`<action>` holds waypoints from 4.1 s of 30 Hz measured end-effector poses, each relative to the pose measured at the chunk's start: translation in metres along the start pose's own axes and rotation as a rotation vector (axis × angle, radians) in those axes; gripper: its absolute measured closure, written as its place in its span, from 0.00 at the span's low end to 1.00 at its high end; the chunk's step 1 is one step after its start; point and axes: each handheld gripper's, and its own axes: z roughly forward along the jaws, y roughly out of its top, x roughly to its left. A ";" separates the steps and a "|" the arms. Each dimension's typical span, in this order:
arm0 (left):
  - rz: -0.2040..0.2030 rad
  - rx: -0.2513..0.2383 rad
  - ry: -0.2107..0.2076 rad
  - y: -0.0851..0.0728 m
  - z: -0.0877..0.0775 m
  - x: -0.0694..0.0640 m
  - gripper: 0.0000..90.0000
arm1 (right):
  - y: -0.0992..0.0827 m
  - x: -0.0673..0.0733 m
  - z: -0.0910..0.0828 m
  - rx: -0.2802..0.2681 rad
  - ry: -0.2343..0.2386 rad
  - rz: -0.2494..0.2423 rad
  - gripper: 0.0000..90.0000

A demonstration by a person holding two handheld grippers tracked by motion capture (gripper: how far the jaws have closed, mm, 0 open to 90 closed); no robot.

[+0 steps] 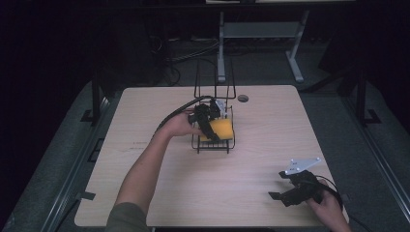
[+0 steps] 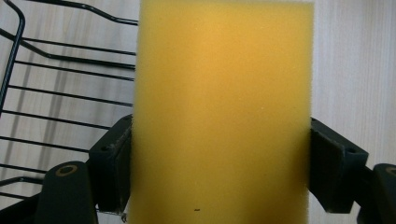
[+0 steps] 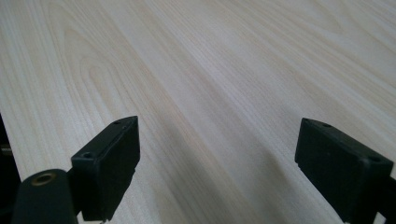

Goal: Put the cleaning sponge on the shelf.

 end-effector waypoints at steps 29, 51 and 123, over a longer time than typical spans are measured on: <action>-0.043 0.047 -0.027 -0.013 0.015 0.018 0.23 | -0.001 -0.003 -0.001 0.002 -0.011 0.003 0.15; -0.059 -0.007 -0.003 -0.015 0.002 0.018 0.20 | 0.000 -0.003 0.002 0.019 -0.002 -0.003 0.15; 0.060 -0.007 0.028 -0.010 -0.026 -0.035 0.20 | 0.008 0.004 0.006 0.030 0.006 -0.033 0.15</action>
